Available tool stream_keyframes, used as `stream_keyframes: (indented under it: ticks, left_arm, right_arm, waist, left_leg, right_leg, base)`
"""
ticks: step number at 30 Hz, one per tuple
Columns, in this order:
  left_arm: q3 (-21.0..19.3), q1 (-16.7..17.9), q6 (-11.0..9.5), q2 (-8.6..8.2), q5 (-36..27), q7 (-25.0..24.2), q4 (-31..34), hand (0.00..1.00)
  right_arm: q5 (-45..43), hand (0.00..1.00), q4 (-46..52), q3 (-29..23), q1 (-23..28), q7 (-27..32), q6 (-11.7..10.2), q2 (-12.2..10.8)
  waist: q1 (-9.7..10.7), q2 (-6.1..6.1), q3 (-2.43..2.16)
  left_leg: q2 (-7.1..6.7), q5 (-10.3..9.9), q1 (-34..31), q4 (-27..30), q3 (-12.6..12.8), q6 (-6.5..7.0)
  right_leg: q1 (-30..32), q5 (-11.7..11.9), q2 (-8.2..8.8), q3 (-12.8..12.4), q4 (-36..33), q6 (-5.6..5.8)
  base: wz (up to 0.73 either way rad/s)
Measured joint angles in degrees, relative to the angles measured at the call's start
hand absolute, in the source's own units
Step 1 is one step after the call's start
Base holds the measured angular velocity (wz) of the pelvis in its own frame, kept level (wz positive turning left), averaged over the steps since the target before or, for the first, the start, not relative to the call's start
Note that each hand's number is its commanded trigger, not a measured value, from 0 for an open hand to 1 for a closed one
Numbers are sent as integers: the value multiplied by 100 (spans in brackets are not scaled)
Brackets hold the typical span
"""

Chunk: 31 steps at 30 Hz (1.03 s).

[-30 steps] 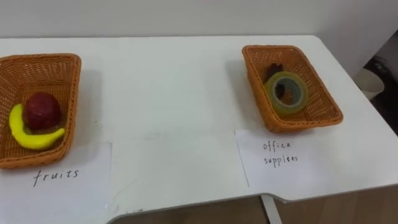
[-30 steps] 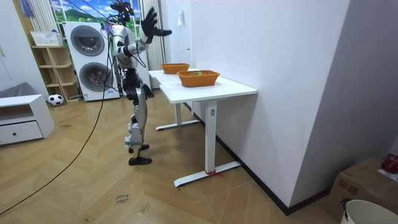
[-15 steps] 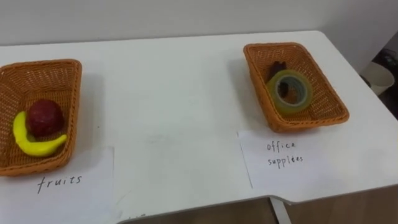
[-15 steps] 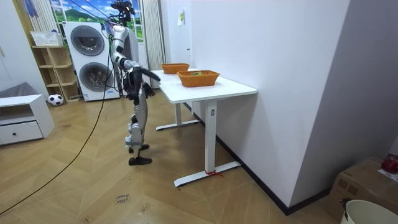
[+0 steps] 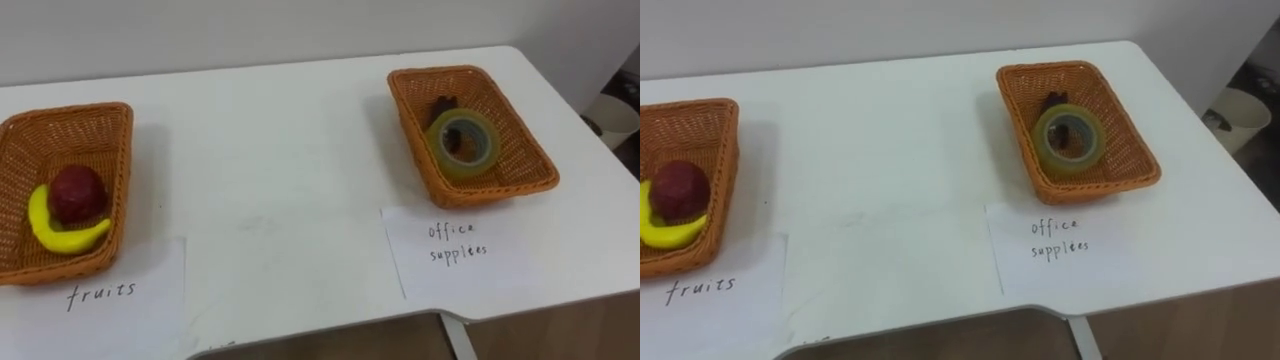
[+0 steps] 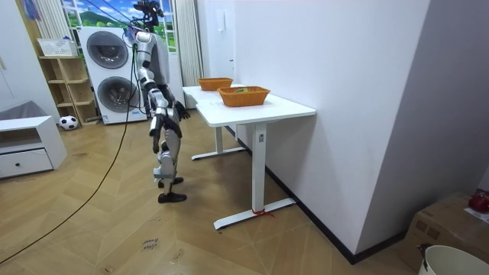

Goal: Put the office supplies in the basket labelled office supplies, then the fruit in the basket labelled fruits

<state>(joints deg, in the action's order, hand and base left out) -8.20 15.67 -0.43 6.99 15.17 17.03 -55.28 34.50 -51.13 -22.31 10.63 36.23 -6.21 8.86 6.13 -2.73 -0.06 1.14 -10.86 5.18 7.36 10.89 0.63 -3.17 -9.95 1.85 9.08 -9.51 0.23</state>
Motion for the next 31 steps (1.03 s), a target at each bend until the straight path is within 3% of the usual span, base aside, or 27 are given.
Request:
stream_keyframes:
  ticks: [4, 8, 14, 16, 24, 31]
  left_arm:
    - [4, 35, -113, -93, -38, 0, -41, 0]
    - [76, -35, -179, -117, -538, -155, -219, 0]
    - [346, -193, -303, -187, -720, -432, -376, 0]
    - [408, -279, -355, -186, -797, -482, -470, 0]
    - [511, -316, -454, -180, -1074, -546, -546, 0]
    - [512, -426, -496, -186, -1114, -568, -654, 0]
  right_arm:
    - [-662, 0, -670, 692, -12, -493, 2, -93]
    - [-971, 0, -954, 1270, -52, -1286, 14, -110]
    - [-1892, 0, -1323, 2163, -245, -2296, 12, -150]
    - [-2022, 0, -1349, 2375, -297, -2507, 13, -165]
    - [-2369, 0, -1555, 2852, -506, -2791, 8, -226]
    - [-2511, 0, -1571, 3021, -556, -3103, 1, -293]
  waist:
    - [-155, 24, -2]
    - [-282, 64, -19]
    - [-571, 154, 29]
    - [-641, 176, 21]
    - [-774, 178, 21]
    - [-814, 167, 51]
  left_leg:
    - [-4, -6, 6, -8, -26, -11]
    - [-7, -8, 54, 2, -79, -13]
    - [-7, -22, 92, 17, -92, -29]
    - [-19, -25, 59, 22, -190, -25]
    - [-33, -24, 48, 33, -331, -25]
    - [-52, -25, 28, 33, -373, -25]
  right_leg:
    - [-50, -27, 4, -1, 5, 1]
    - [-125, -25, 6, 53, 79, 1]
    - [-180, -32, 7, 59, 111, 2]
    - [-180, -32, 5, 76, 154, 2]
    - [-261, -31, 8, 203, 186, 2]
    - [-263, -48, 24, 232, 198, 14]
  base:
    - [5]
    - [7]
    - [1]
    - [11]
    - [9]
    - [1]
